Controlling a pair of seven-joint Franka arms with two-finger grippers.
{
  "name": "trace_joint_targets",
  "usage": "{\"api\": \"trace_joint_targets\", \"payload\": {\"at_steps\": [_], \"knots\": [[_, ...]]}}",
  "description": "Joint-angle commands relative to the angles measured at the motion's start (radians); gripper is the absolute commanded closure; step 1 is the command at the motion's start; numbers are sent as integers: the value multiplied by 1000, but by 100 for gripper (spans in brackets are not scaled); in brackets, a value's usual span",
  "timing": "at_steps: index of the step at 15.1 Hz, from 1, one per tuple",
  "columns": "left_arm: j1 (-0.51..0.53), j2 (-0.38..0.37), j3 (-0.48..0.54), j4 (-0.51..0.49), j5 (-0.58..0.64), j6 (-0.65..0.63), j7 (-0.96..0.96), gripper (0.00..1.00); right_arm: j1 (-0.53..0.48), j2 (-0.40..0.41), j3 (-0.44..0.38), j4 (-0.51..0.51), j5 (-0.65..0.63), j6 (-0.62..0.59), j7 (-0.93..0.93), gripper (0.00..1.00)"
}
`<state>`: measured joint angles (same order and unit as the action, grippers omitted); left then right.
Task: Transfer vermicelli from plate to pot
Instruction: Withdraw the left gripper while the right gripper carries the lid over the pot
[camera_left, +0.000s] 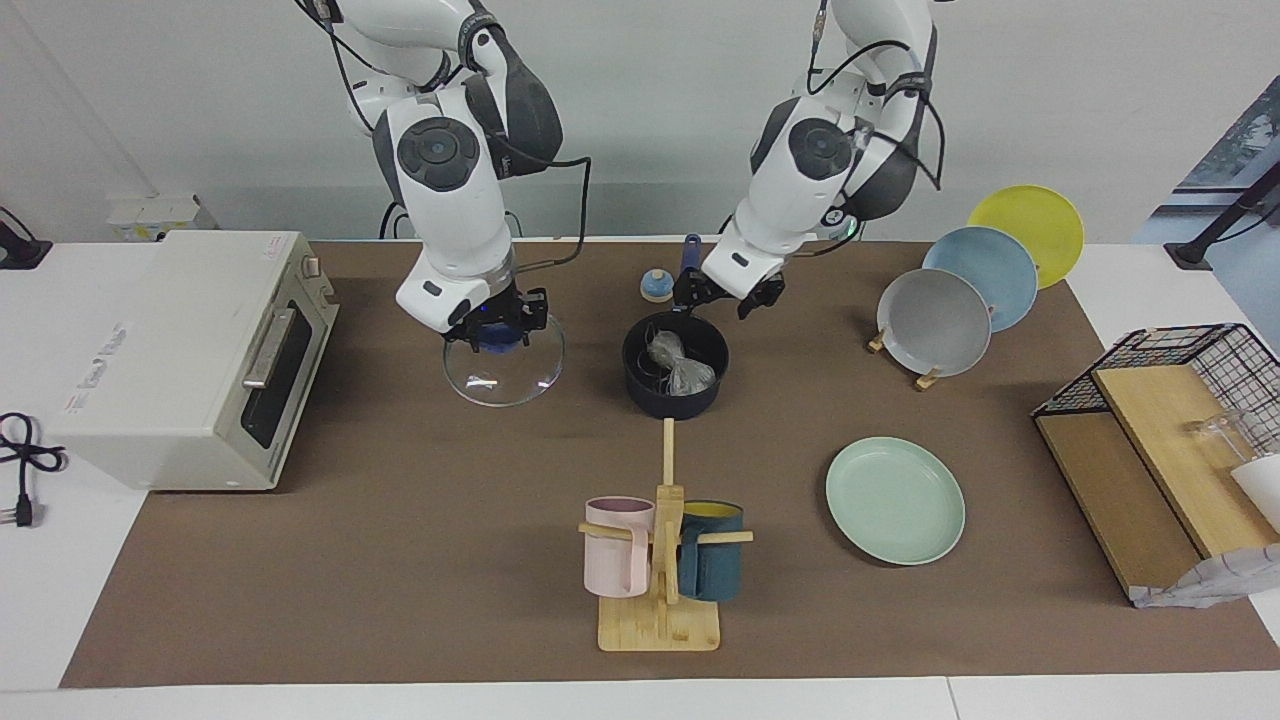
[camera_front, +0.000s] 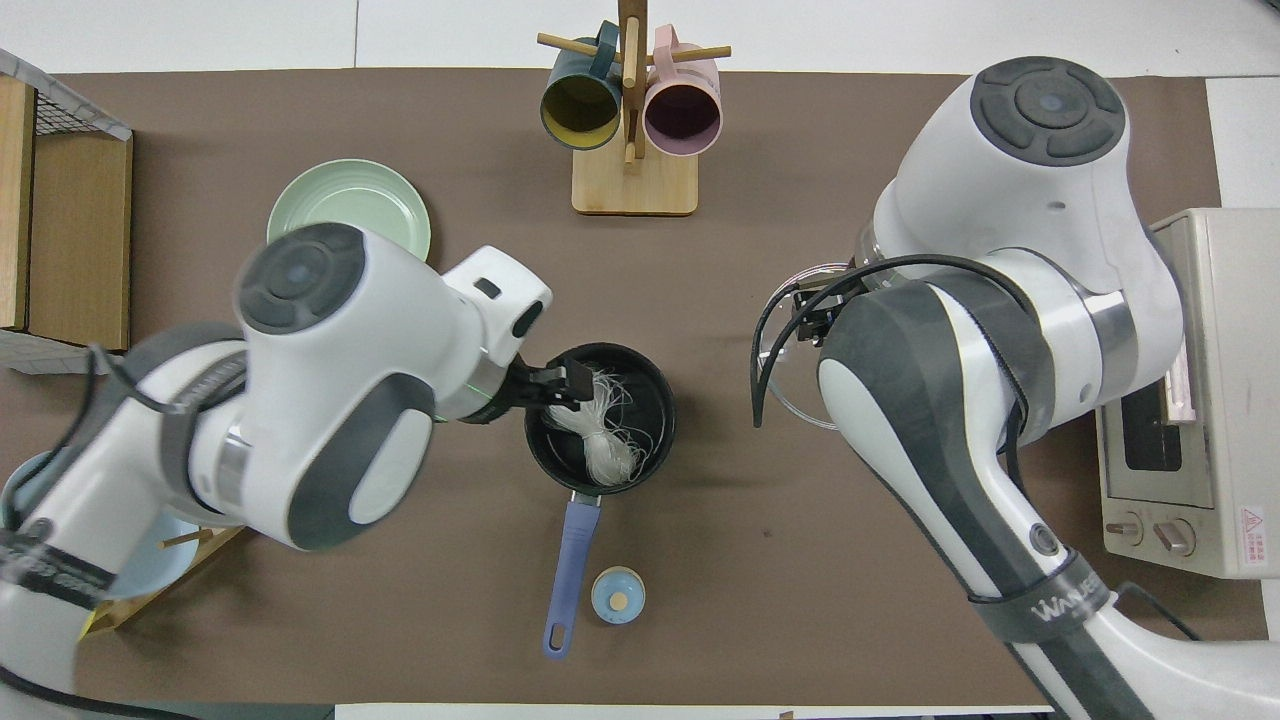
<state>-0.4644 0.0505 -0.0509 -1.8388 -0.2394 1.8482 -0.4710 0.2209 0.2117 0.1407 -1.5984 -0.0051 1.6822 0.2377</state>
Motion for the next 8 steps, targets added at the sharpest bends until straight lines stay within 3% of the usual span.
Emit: {"api": "trace_joint_targets", "payload": {"at_steps": [1, 4, 8], "knots": [[154, -32, -1, 122, 51, -141, 125, 0, 67, 3, 10, 9, 27, 51, 118, 100], [263, -34, -1, 184, 133, -207, 245, 0, 168, 12, 10, 2, 27, 135, 262, 100], [306, -58, -1, 188, 192, -231, 307, 0, 274, 46, 10, 11, 17, 180, 368, 100]]}}
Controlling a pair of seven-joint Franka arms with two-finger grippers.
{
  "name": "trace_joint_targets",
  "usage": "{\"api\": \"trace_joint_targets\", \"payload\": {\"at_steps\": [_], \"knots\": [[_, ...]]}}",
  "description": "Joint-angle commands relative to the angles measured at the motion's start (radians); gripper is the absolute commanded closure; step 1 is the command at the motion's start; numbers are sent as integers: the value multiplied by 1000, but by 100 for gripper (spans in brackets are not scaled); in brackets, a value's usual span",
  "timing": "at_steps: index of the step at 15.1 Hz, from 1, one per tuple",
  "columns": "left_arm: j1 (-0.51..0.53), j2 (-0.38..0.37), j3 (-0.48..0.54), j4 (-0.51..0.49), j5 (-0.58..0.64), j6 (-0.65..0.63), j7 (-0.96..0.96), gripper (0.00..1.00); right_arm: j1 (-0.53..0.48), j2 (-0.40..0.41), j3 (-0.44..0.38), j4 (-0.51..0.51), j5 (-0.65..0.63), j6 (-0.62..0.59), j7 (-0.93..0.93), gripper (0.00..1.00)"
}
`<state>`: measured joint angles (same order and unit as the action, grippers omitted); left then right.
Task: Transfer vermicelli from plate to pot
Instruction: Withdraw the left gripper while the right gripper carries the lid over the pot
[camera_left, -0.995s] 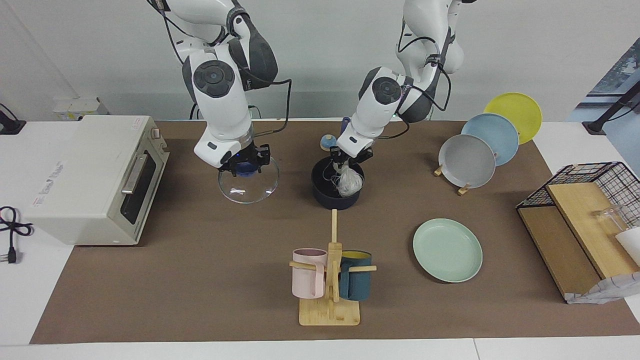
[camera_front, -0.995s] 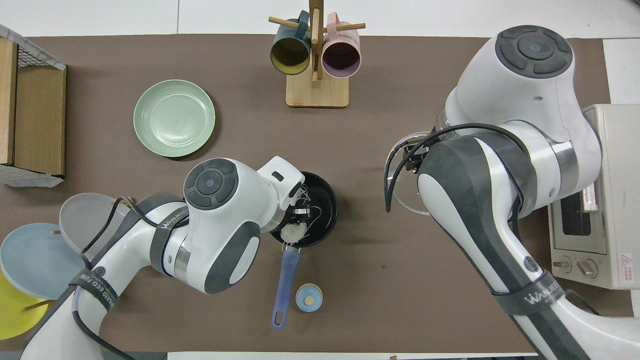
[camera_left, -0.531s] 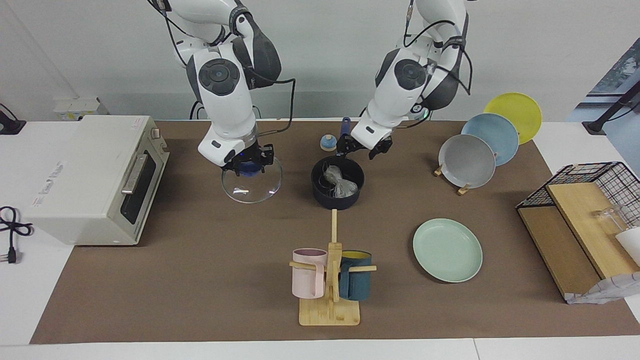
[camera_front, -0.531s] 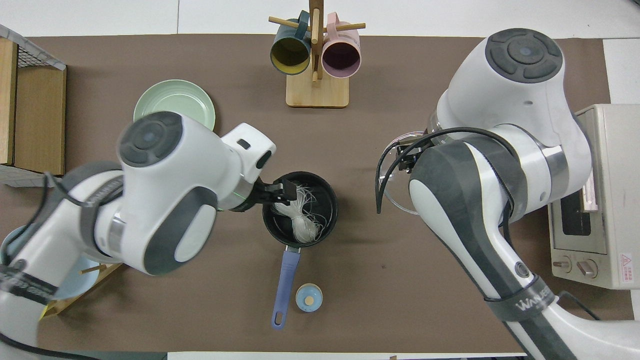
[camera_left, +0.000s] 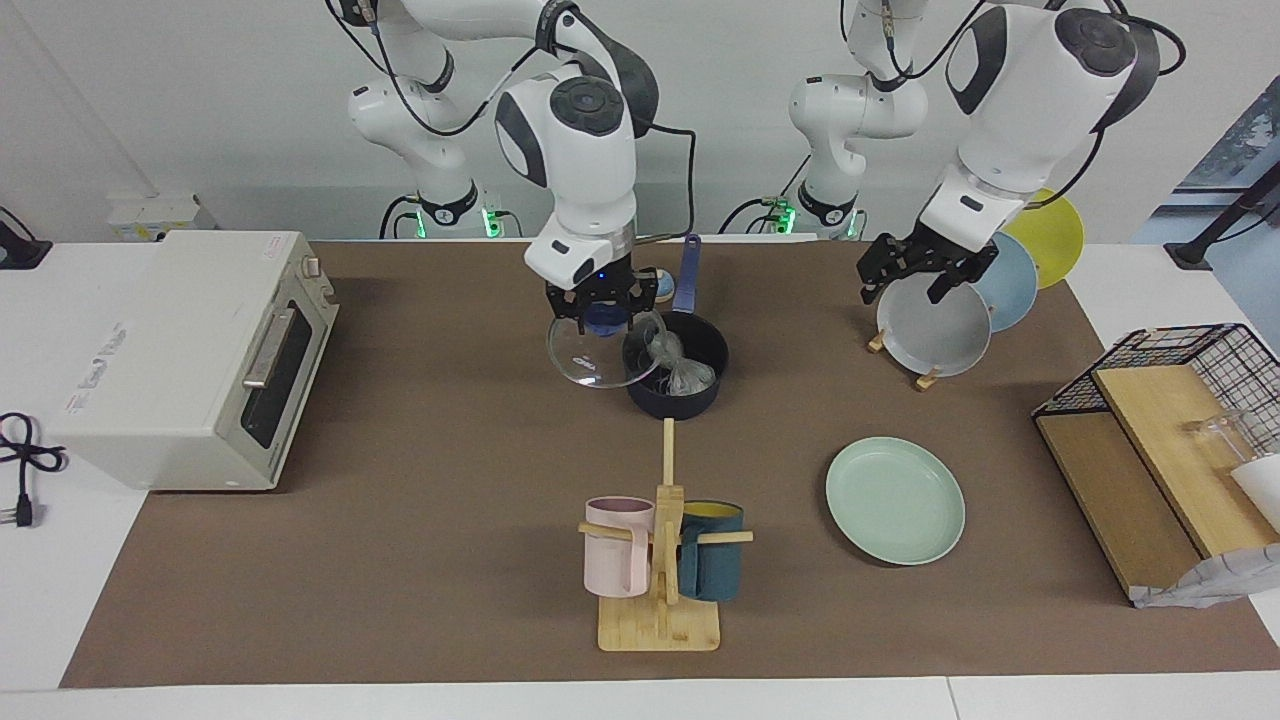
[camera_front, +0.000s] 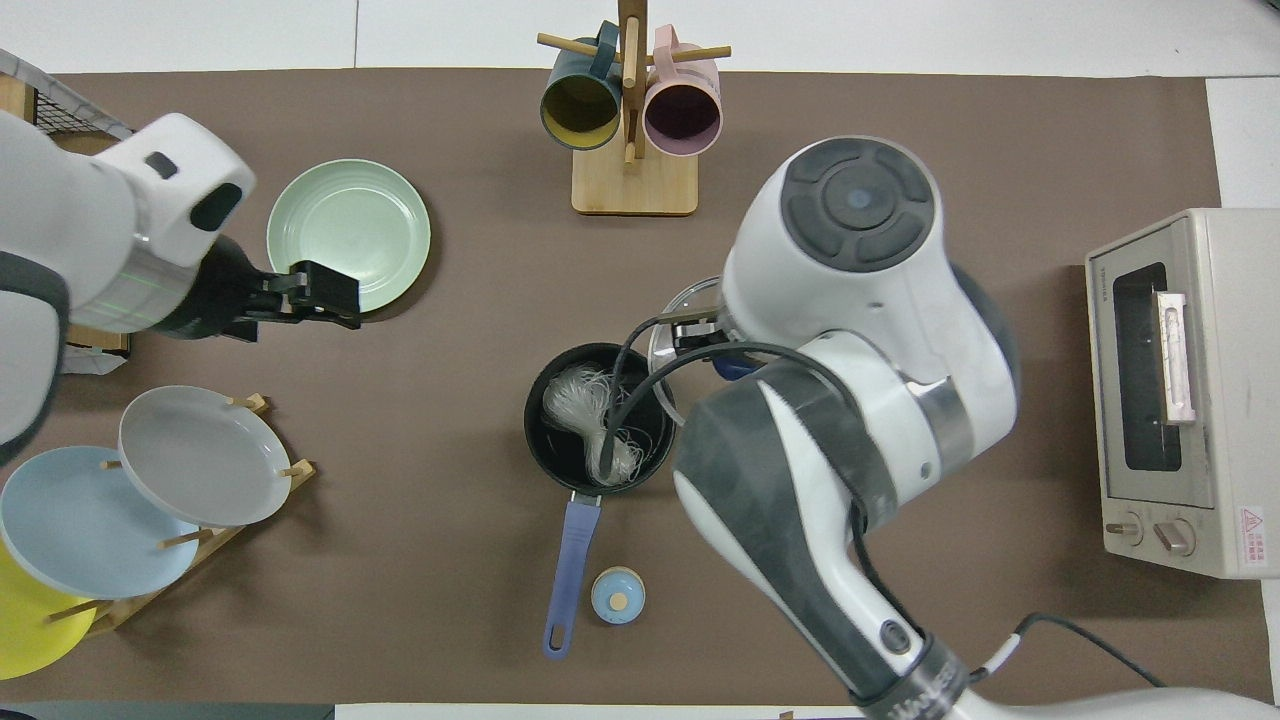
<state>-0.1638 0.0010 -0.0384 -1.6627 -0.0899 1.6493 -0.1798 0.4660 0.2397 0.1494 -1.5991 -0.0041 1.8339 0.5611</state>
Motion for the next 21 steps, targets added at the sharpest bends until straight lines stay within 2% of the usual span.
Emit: {"api": "trace_joint_targets", "payload": {"at_steps": [1, 5, 12, 16, 21], "knots": [[6, -6, -15, 24, 56, -34, 16, 0, 51, 41, 1, 13, 7, 44, 75, 100], [9, 17, -12, 101, 64, -100, 16, 0, 131, 102, -1, 18, -13, 102, 146, 100], [4, 13, -12, 98, 67, -123, 11, 0, 145, 138, -1, 14, -40, 122, 154, 100], [12, 1, -15, 115, 124, -134, 22, 0, 143, 144, -1, 2, -43, 151, 152, 100], [63, -38, -26, 55, 119, -123, 71, 0, 132, 155, -1, -10, -56, 176, 151, 100]]}}
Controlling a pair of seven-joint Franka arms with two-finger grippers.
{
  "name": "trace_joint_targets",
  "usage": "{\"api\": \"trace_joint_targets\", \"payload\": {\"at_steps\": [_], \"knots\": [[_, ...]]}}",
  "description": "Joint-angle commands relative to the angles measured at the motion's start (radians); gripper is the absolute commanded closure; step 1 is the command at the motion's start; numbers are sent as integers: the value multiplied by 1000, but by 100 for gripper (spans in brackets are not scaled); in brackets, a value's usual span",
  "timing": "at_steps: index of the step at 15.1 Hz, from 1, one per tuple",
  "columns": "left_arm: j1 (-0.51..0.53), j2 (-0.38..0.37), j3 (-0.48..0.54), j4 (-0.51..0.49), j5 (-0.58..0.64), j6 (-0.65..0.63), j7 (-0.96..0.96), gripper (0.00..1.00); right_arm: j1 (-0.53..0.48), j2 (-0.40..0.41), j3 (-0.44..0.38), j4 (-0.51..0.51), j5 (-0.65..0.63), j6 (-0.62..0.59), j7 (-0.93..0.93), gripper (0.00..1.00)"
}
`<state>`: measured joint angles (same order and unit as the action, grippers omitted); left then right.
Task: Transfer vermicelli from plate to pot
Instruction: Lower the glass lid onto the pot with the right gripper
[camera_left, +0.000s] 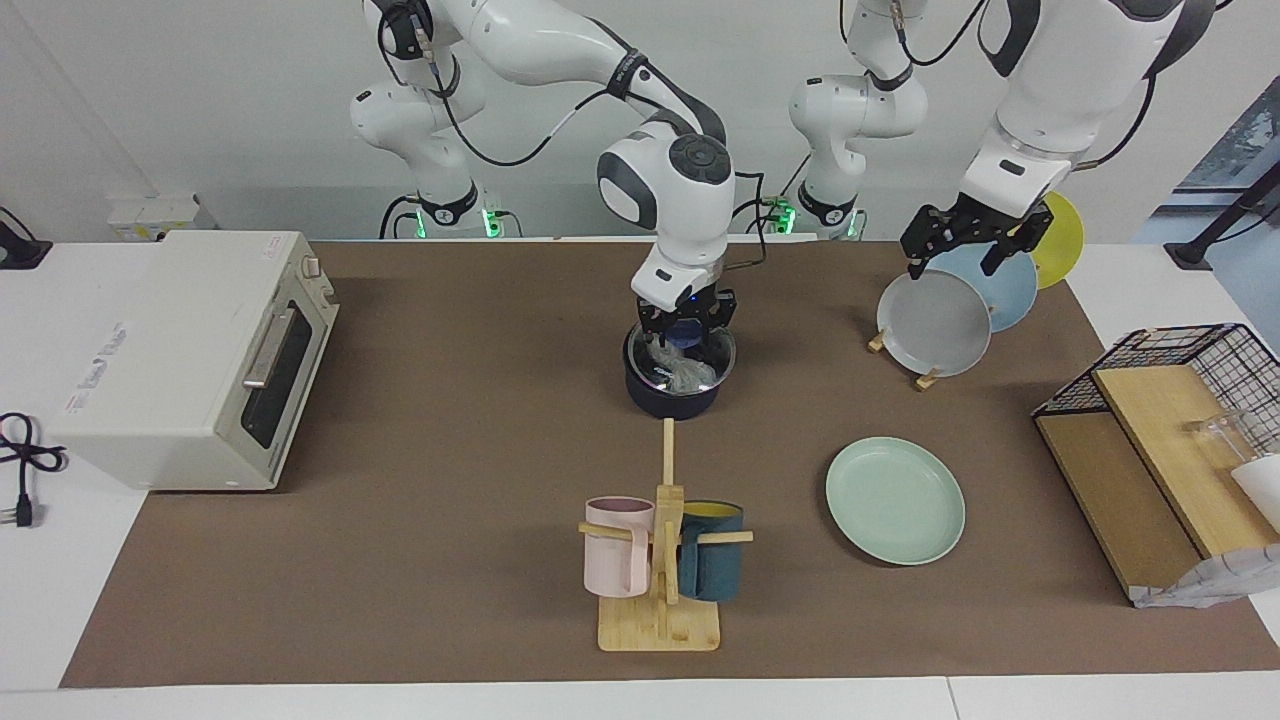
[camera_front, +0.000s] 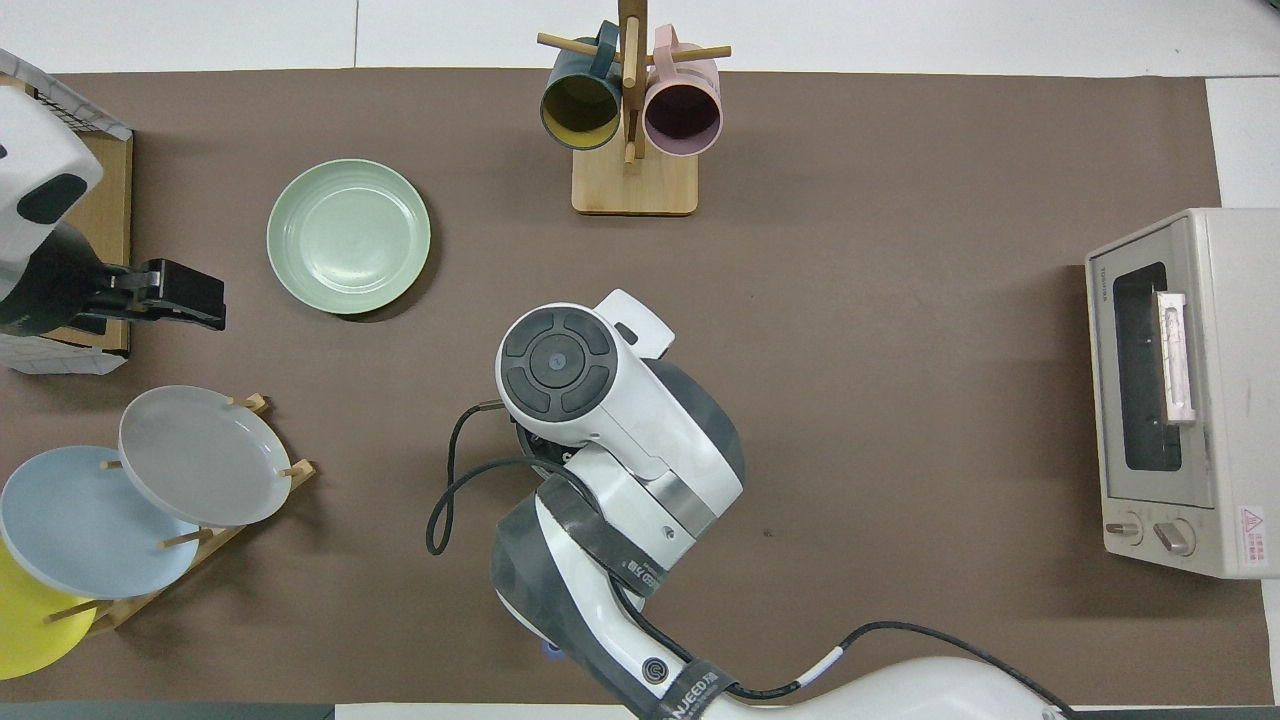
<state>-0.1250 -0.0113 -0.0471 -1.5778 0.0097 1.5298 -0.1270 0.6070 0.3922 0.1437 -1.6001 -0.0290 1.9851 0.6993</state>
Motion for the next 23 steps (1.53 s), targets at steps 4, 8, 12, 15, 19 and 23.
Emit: {"api": "trace_joint_targets", "payload": {"at_steps": [4, 8, 12, 15, 19, 23], "knots": [[16, -16, -17, -16, 10, -2, 13, 0, -6, -1, 5, -21, -49, 15, 8, 100], [22, -24, -19, -31, -27, -3, 4, 0, -7, -3, 5, -23, -48, 6, 9, 100], [24, -24, -19, -33, -46, -3, -26, 0, -16, -1, 5, -17, -29, -12, 12, 100], [27, -24, -19, -31, -46, -14, -28, 0, -27, -1, 5, -11, -23, -28, 14, 100], [56, -22, -54, -24, -46, -25, -34, 0, -32, -1, 4, -1, 32, -32, 17, 100], [48, -22, -53, -25, -46, -25, -34, 0, -32, -1, 4, -8, 35, -31, 17, 100]]}}
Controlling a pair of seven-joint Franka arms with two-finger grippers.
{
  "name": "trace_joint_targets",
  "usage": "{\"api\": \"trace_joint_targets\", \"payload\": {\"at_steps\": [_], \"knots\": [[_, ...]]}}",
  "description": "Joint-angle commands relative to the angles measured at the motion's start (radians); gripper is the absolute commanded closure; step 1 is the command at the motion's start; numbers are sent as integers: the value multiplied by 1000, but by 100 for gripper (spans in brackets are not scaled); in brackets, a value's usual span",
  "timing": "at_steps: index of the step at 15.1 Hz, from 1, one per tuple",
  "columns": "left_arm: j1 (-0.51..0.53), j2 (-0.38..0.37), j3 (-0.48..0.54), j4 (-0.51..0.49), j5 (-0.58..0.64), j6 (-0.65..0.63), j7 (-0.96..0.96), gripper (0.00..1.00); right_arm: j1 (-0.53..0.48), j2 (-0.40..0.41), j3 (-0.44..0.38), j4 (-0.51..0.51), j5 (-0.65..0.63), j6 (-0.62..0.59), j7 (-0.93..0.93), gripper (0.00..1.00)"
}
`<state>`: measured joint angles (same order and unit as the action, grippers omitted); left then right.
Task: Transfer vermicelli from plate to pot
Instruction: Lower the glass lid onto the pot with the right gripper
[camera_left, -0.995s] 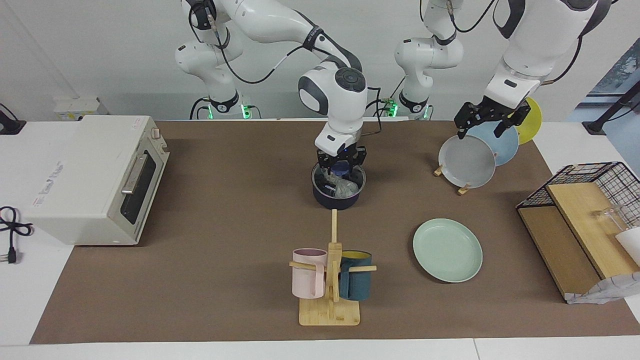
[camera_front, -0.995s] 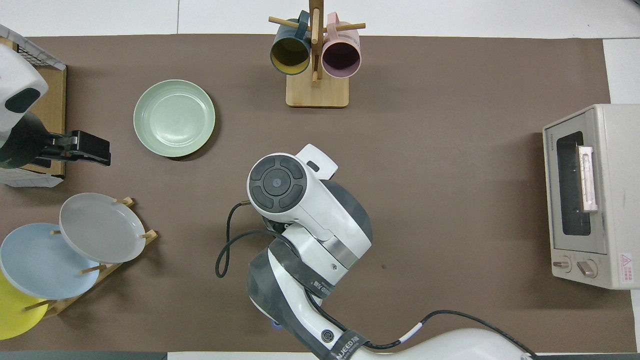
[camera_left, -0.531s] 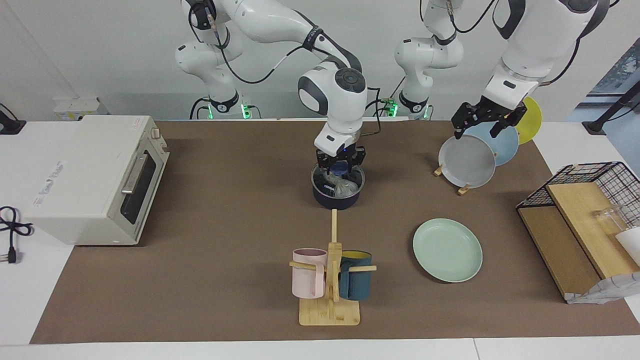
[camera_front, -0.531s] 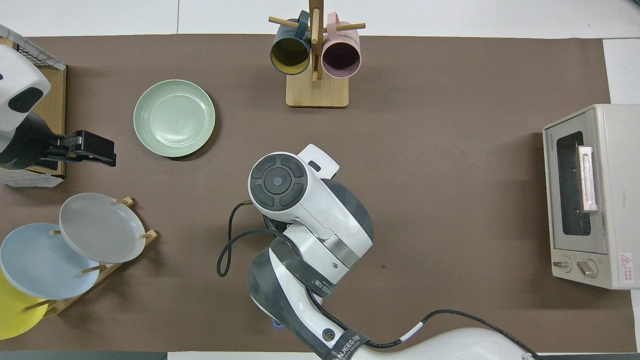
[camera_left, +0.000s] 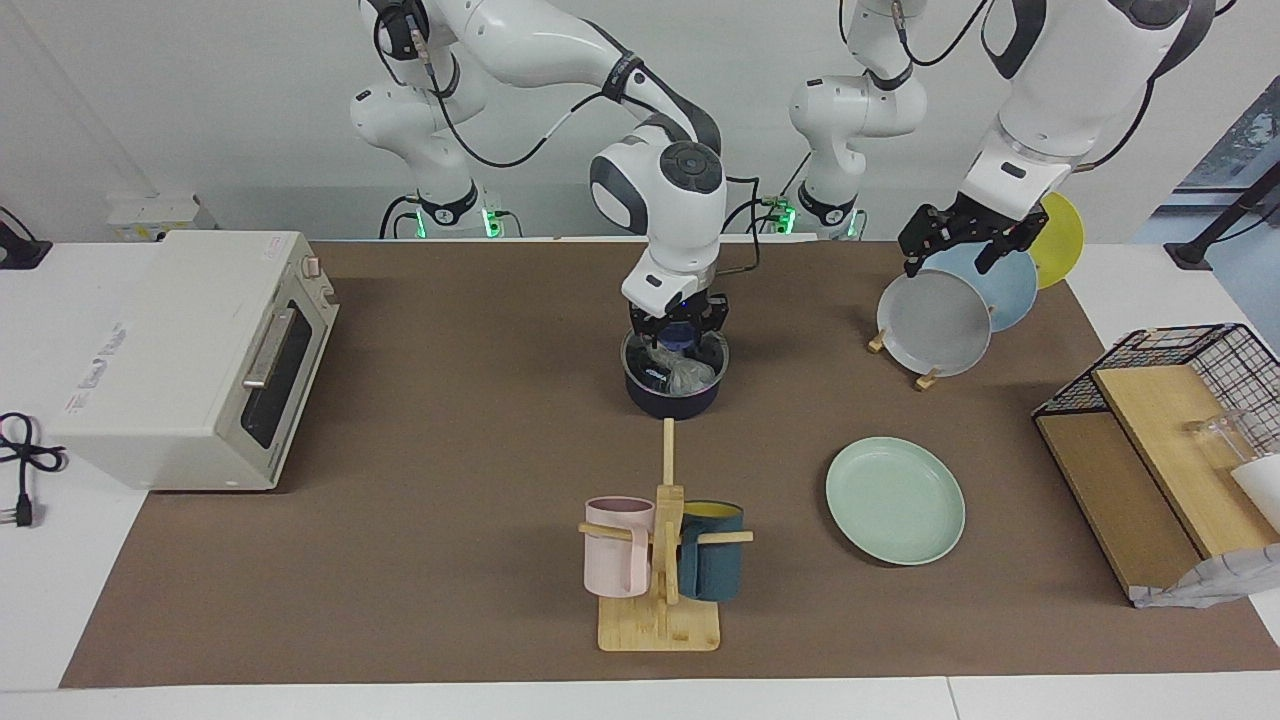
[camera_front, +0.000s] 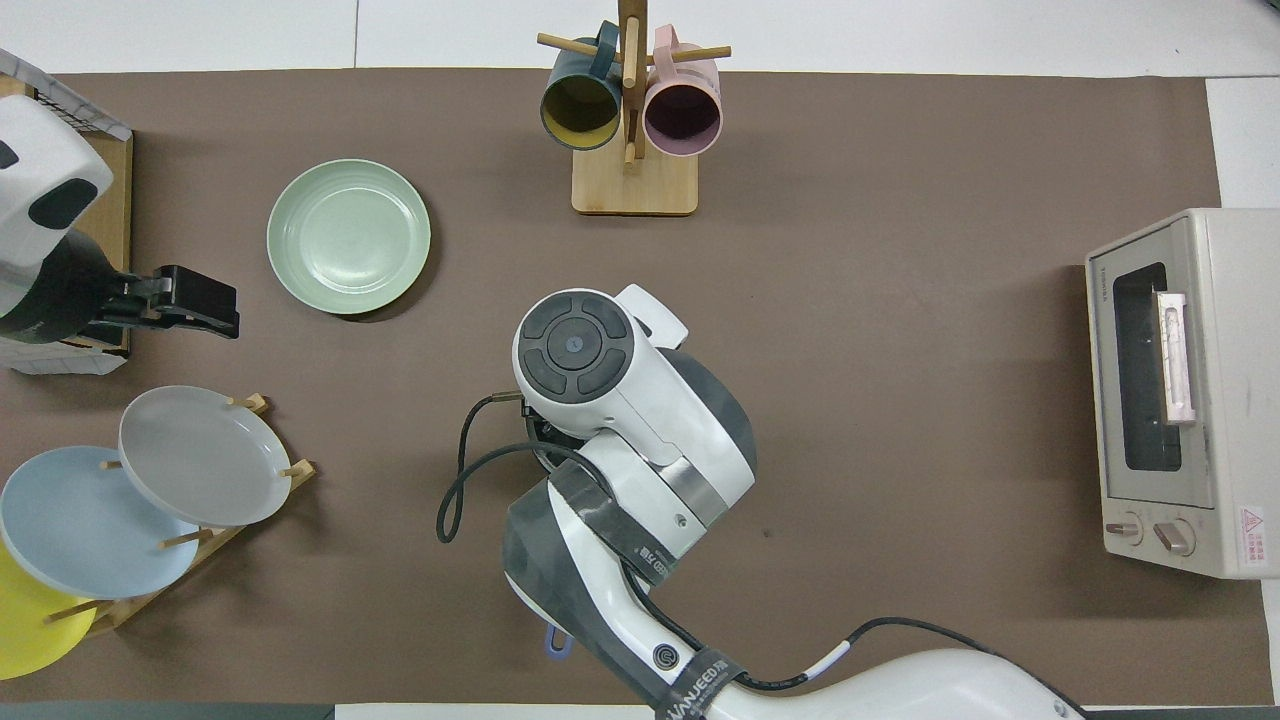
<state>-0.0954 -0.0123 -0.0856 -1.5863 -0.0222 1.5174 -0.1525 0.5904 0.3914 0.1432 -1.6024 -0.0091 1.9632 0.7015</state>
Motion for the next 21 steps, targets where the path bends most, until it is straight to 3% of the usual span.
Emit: {"api": "trace_joint_targets", "payload": {"at_steps": [1, 5, 7, 8, 9, 15, 19, 21], "knots": [[19, -21, -13, -17, -15, -13, -9, 0, -14, 0, 4, -10, 15, -7, 15, 100], [17, -21, -13, -18, -16, -11, -22, 0, -15, 0, 4, -14, 15, 2, 15, 100], [16, -21, -13, -18, -18, -10, -35, 0, -15, 0, 3, -14, 12, 5, 15, 50], [16, -21, -13, -18, -18, -11, -35, 0, -15, 0, 3, -13, 9, 9, 16, 33], [16, -21, -13, -18, -16, -11, -35, 0, -15, 0, 1, -8, -3, 11, 16, 0], [17, -21, -13, -17, -18, -11, -35, 0, -118, -61, -4, 45, -14, -49, -2, 0], [17, -21, -13, -17, -18, -11, -35, 0, -254, -89, -4, 159, -22, -223, -160, 0], [17, -21, -13, -17, -18, -13, -36, 0, -344, -149, -4, 162, -22, -305, -256, 0]]}}
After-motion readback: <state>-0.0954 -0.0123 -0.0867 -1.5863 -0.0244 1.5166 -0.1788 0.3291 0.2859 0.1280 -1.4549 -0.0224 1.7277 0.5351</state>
